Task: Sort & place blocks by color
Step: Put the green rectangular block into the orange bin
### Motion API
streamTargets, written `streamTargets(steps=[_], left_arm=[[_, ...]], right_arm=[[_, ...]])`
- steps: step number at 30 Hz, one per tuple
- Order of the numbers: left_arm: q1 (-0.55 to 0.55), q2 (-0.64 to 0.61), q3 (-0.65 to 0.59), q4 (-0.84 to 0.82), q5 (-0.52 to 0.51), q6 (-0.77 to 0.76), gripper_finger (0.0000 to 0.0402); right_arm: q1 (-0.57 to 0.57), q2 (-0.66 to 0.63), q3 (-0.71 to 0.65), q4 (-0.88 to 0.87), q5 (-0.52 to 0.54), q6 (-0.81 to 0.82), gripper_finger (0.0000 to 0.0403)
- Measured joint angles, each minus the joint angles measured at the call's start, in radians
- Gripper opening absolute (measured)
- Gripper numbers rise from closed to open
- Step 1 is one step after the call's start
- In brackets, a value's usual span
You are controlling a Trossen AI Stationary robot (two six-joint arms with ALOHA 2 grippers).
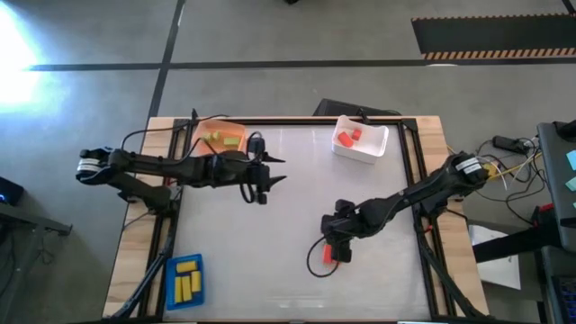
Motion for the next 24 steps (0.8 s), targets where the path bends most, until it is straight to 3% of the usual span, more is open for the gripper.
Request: streamTargets(steps=[6, 16, 24], left_arm=[[0.0, -0.082, -0.116, 0.114, 0.001, 0.0, 0.0196], [0.0, -0.198, -0.188, 0.195, 0.002, 0.007, 0.0196], [0.0, -0.213, -0.191, 0.209, 0.002, 0.007, 0.0196]], right_arm=[[0.01, 0.014, -0.087, 0.188, 0.019, 0.018, 0.0199], [0.009, 0.089, -0.097, 0.228, 0.043, 0.026, 0.0198], [-0.01, 0.091, -0.113, 0.225, 0.121, 0.019, 0.0185]])
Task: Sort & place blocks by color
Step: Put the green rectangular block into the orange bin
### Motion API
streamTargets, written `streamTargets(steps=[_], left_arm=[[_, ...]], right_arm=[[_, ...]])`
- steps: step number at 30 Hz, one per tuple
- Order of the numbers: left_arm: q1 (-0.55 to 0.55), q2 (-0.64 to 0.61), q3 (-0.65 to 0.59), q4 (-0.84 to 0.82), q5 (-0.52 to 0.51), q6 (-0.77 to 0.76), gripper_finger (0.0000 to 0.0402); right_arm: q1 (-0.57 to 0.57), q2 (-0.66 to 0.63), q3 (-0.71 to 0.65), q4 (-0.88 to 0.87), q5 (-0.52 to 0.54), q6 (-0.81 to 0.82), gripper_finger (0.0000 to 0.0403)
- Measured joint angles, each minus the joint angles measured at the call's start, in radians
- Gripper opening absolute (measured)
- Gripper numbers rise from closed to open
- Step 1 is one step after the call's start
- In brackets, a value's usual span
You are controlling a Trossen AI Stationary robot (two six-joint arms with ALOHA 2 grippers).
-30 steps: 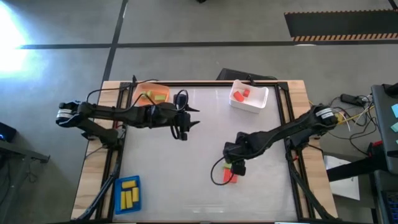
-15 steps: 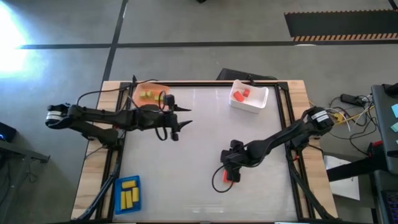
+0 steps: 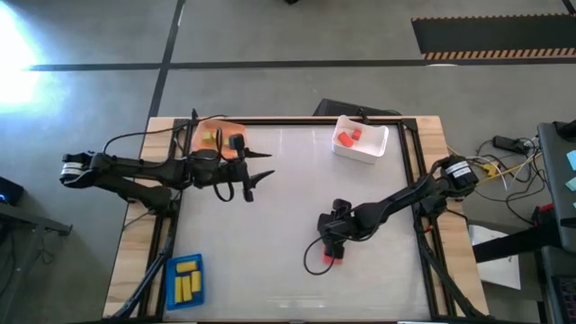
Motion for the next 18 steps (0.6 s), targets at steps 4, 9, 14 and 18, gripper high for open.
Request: streamTargets(steps=[4, 9, 14, 18], left_arm=[[0.0, 0.002, -0.004, 0.0, 0.0, 0.001, 0.0196], [0.0, 0.003, -0.006, 0.0, 0.0, 0.001, 0.0196], [0.0, 0.005, -0.009, 0.0, 0.0, 0.001, 0.0196], [0.0, 0.005, -0.011, -0.001, 0.0, 0.001, 0.0196]], right_arm=[[-0.008, 0.0, -0.004, 0.0, -0.001, 0.026, 0.0169], [-0.007, -0.024, 0.003, -0.019, -0.01, 0.086, 0.015], [-0.006, -0.063, 0.039, -0.095, -0.003, 0.193, 0.0159], [-0.006, -0.07, 0.05, -0.116, -0.018, 0.297, 0.0183]])
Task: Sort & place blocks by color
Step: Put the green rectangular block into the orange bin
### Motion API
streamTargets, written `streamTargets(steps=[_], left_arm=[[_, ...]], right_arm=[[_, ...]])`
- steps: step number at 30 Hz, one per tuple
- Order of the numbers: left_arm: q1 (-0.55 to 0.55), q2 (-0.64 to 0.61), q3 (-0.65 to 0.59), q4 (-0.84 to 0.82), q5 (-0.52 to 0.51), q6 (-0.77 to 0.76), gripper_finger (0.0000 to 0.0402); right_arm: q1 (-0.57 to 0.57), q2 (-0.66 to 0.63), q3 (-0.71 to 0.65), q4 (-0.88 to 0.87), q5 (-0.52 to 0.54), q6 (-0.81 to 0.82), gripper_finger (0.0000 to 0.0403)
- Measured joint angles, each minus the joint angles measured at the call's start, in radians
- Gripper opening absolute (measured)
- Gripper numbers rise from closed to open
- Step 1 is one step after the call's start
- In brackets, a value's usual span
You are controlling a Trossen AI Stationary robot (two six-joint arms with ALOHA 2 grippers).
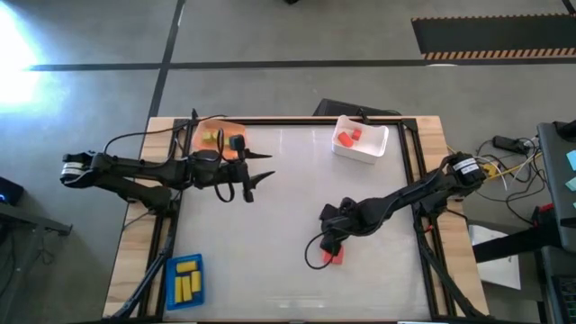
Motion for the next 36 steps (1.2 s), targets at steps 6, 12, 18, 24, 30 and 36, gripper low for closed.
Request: streamTargets(steps=[6, 12, 18, 24, 30, 36], left_arm=[[0.0, 0.0, 0.0, 0.0, 0.0, 0.0, 0.0196], [0.0, 0.0, 0.0, 0.0, 0.0, 0.0, 0.0196], [0.0, 0.0, 0.0, 0.0, -0.001, 0.001, 0.0196], [0.0, 0.0, 0.0, 0.0, -0.003, 0.001, 0.0196], [0.0, 0.0, 0.0, 0.0, -0.003, 0.001, 0.0196], [0.0, 0.0, 0.0, 0.001, -0.003, 0.0, 0.0196]], right_arm=[[0.0, 0.034, 0.006, -0.025, -0.071, 0.13, 0.0221], [0.0, 0.038, 0.023, -0.054, -0.06, 0.185, 0.023], [0.0, 0.085, 0.013, -0.05, -0.06, 0.193, 0.0224], [0.001, 0.149, 0.044, -0.066, -0.03, 0.164, 0.0222], [-0.015, 0.15, 0.056, -0.067, -0.001, 0.137, 0.0157], [-0.03, 0.143, 0.056, -0.067, 0.032, 0.054, 0.0115]])
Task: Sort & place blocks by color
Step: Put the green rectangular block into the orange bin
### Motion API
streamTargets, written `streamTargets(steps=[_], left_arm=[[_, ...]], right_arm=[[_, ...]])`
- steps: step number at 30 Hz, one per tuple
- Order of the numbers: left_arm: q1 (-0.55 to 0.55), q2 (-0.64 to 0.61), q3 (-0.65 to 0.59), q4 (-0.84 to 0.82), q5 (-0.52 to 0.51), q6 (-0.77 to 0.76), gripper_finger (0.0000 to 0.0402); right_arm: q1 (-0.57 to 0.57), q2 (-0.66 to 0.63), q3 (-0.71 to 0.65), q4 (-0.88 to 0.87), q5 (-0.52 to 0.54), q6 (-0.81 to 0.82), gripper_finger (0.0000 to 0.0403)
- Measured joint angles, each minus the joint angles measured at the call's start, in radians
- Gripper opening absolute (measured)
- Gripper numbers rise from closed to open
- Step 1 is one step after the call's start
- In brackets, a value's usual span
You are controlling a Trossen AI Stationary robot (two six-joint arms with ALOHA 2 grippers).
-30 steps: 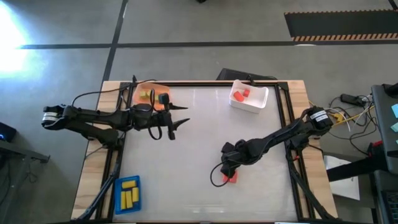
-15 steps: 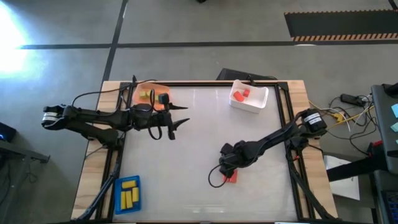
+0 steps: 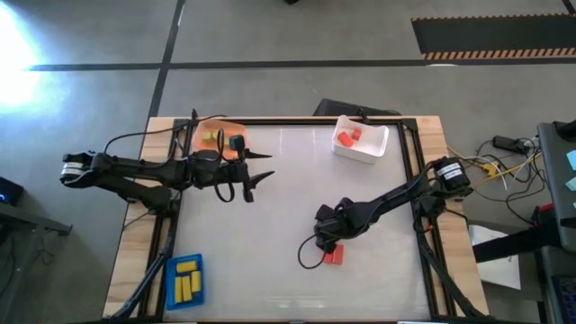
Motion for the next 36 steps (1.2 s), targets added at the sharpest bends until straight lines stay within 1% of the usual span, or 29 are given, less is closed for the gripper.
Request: streamTargets(steps=[4, 8, 11, 15, 18, 22, 24, 27, 31, 36], left_arm=[[0.0, 0.0, 0.0, 0.0, 0.0, -0.003, 0.0196], [0.0, 0.0, 0.0, 0.001, 0.025, -0.054, 0.0196], [-0.001, 0.0, 0.0, 0.009, 0.077, -0.12, 0.0196], [-0.001, 0.0, -0.008, 0.022, 0.149, -0.226, 0.0196], [-0.004, 0.002, -0.037, 0.073, 0.182, -0.315, 0.0196], [-0.015, 0.024, -0.111, 0.272, 0.186, -0.411, 0.0196], [-0.02, 0.049, -0.143, 0.362, 0.188, -0.449, 0.0196], [-0.023, 0.096, -0.17, 0.436, 0.191, -0.493, 0.0196], [-0.024, 0.189, -0.169, 0.561, 0.191, -0.529, 0.0196], [-0.027, 0.32, -0.158, 0.745, 0.204, -0.571, 0.0196]], right_arm=[[-0.021, -0.033, -0.003, -0.005, 0.04, -0.094, 0.0115], [-0.038, -0.098, -0.006, 0.042, 0.136, -0.223, 0.0115], [-0.054, -0.153, -0.031, 0.149, 0.179, -0.358, 0.0115], [-0.083, -0.237, -0.095, 0.407, 0.178, -0.558, 0.0115], [-0.109, -0.296, -0.157, 0.634, 0.134, -0.704, 0.0115], [-0.146, -0.364, -0.244, 0.948, 0.001, -0.857, 0.0115], [-0.169, -0.389, -0.293, 1.101, -0.078, -0.897, 0.0115], [-0.205, -0.41, -0.346, 1.277, -0.172, -0.917, 0.0115], [-0.24, -0.416, -0.383, 1.417, -0.231, -0.922, 0.0115], [-0.257, -0.414, -0.384, 1.436, -0.236, -0.935, 0.0115]])
